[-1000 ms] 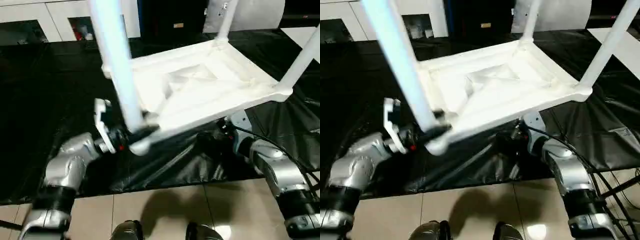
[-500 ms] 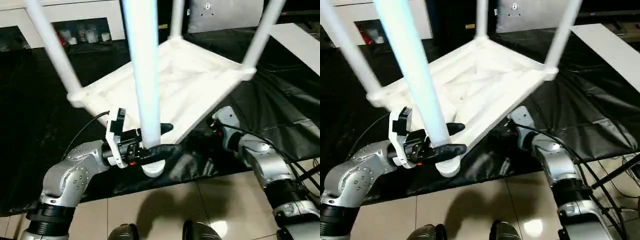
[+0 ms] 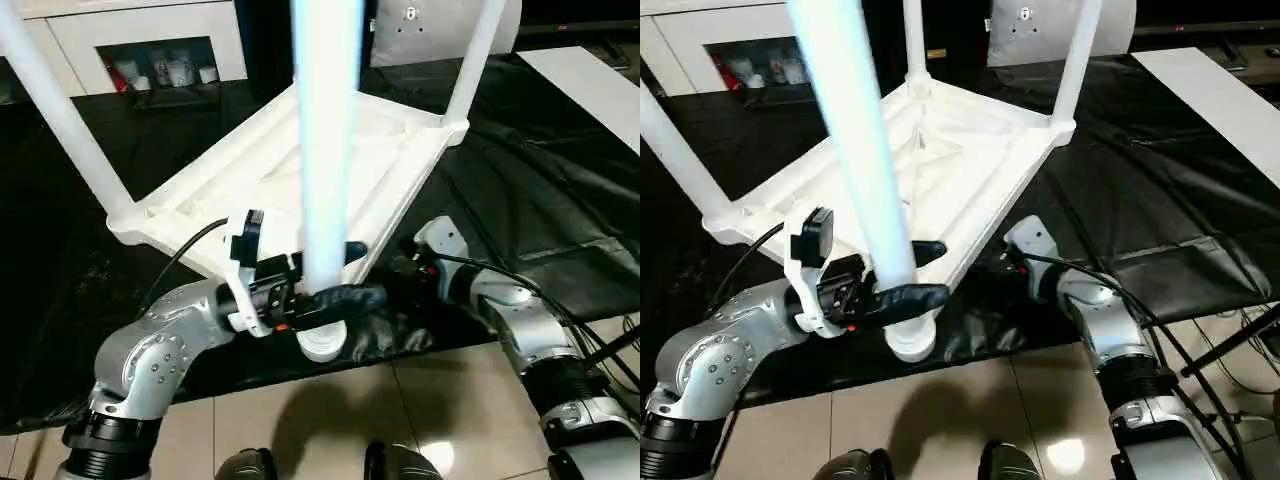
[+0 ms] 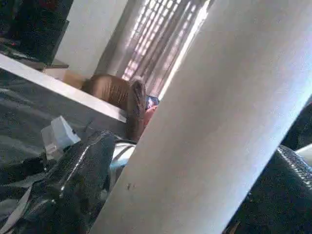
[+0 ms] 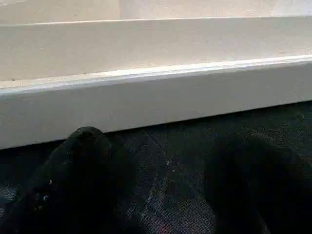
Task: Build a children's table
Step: Rotate table base
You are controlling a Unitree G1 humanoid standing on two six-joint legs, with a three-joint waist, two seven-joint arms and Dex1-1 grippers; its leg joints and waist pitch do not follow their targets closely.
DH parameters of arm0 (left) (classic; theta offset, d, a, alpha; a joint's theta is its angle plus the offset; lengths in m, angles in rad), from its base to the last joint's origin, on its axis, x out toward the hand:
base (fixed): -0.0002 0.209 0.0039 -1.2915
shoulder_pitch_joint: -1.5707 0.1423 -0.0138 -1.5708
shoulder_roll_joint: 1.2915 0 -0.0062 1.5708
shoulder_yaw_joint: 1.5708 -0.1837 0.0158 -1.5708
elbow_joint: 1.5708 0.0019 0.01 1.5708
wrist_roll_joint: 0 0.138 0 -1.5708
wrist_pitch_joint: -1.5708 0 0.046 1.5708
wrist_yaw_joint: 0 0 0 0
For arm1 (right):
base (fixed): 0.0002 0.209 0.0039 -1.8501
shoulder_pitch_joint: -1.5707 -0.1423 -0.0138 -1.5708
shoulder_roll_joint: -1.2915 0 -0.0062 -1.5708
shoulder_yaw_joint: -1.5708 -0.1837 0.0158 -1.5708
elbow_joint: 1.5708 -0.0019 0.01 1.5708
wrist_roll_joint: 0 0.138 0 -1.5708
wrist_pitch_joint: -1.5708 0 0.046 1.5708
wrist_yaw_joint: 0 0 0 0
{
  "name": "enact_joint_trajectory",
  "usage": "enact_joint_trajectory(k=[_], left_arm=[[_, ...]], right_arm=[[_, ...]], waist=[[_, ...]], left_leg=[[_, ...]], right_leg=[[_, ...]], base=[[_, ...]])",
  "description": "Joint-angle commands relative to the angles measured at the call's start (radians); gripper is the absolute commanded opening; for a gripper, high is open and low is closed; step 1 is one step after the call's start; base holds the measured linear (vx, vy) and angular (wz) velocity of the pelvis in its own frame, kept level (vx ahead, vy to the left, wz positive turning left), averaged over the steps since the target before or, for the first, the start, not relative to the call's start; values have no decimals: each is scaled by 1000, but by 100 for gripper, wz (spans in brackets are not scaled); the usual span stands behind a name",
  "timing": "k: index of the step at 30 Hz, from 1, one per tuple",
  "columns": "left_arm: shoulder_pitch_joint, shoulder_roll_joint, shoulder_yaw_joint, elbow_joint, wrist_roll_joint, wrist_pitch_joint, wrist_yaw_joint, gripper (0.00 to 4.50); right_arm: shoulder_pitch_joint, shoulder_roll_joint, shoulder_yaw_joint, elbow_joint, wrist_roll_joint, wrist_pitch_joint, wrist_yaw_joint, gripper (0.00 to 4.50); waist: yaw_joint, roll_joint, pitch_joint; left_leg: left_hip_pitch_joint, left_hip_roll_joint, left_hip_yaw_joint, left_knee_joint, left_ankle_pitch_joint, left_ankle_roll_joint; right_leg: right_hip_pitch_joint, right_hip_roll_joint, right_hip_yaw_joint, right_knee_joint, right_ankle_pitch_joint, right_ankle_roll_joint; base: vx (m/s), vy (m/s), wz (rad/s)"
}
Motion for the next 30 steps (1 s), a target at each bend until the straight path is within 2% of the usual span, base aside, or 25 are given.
enact_joint_trajectory(k=[1,3,5,11,16,18,20,22,23,24,25,26,29,30], left_arm=[[-10,-10,-34,-51,-32,18,-9,445],[-14,-11,-35,-56,-35,24,-10,445],[-25,-17,-36,-63,-40,31,-5,445],[-60,-46,-55,-75,-44,36,15,445],[-78,-73,-67,-68,-34,28,22,445],[-99,-98,-78,-47,-17,6,32,445],[-114,-120,-85,-27,3,-17,44,445],[-143,-152,-99,26,75,-82,72,445],[-147,-156,-102,35,88,-93,76,445],[-147,-156,-102,35,88,-93,76,445],[-163,-169,-105,68,126,-130,95,445],[-171,-176,-107,84,142,-148,103,445],[-206,-227,-107,154,215,-243,161,445],[-208,-231,-107,158,218,-247,166,445]], right_arm=[[-16,4,-6,43,-26,10,-51,450],[-23,3,-12,58,-28,7,-66,450],[-36,15,-19,72,-27,3,-79,450],[-68,100,18,93,-25,-32,-58,450],[-85,128,38,118,-36,-53,-53,450],[-91,134,38,130,-44,-60,-54,450],[-94,135,37,140,-52,-67,-57,450],[-92,125,29,152,-62,-73,-75,450],[-92,123,28,154,-63,-74,-77,450],[-92,123,28,154,-63,-74,-77,450],[-88,114,21,157,-62,-75,-81,450],[-85,110,16,158,-59,-77,-82,450],[-66,90,-4,157,-57,-83,-89,450],[-65,88,-5,157,-58,-83,-90,450]], waist=[[5,-14,-77],[5,-12,-71],[5,-11,-70],[-1,-11,-69],[-16,-16,-67],[-19,-17,-67],[-18,-16,-67],[-22,-20,-64],[-21,-20,-65],[-23,-21,-64],[-21,-15,-64],[-24,-17,-64],[-19,-13,-66],[-20,-15,-65]], left_leg=[[19,42,-20,-64,-242,69],[26,43,-23,-68,-287,50],[31,44,-25,-69,-313,37],[27,43,-31,-73,-347,23],[21,41,-33,-71,-350,27],[24,41,-31,-70,-347,30],[26,42,-31,-70,-348,30],[22,42,-32,-72,-355,33],[29,42,-31,-70,-359,34],[25,42,-32,-70,-358,35],[22,42,-33,-71,-355,36],[29,41,-30,-70,-364,40],[25,41,-32,-70,-359,41],[25,41,-31,-70,-358,43]], right_leg=[[62,-51,49,-70,-386,-199],[58,-51,47,-78,-458,-178],[57,-52,47,-80,-486,-169],[60,-54,45,-81,-505,-153],[61,-57,44,-83,-526,-147],[59,-56,45,-85,-525,-149],[58,-56,45,-86,-519,-155],[59,-54,44,-88,-516,-150],[56,-55,45,-90,-519,-147],[58,-56,45,-89,-519,-148],[61,-57,44,-87,-517,-148],[54,-52,44,-94,-518,-146],[60,-55,43,-91,-498,-152],[59,-53,43,-92,-493,-153]], base=[[0,0,0],[0,0,0],[0,0,0],[0,0,0],[0,0,0],[0,0,0],[0,0,0],[0,0,0],[0,0,0],[0,0,0],[0,0,0],[0,0,0],[0,0,0],[0,0,0]])
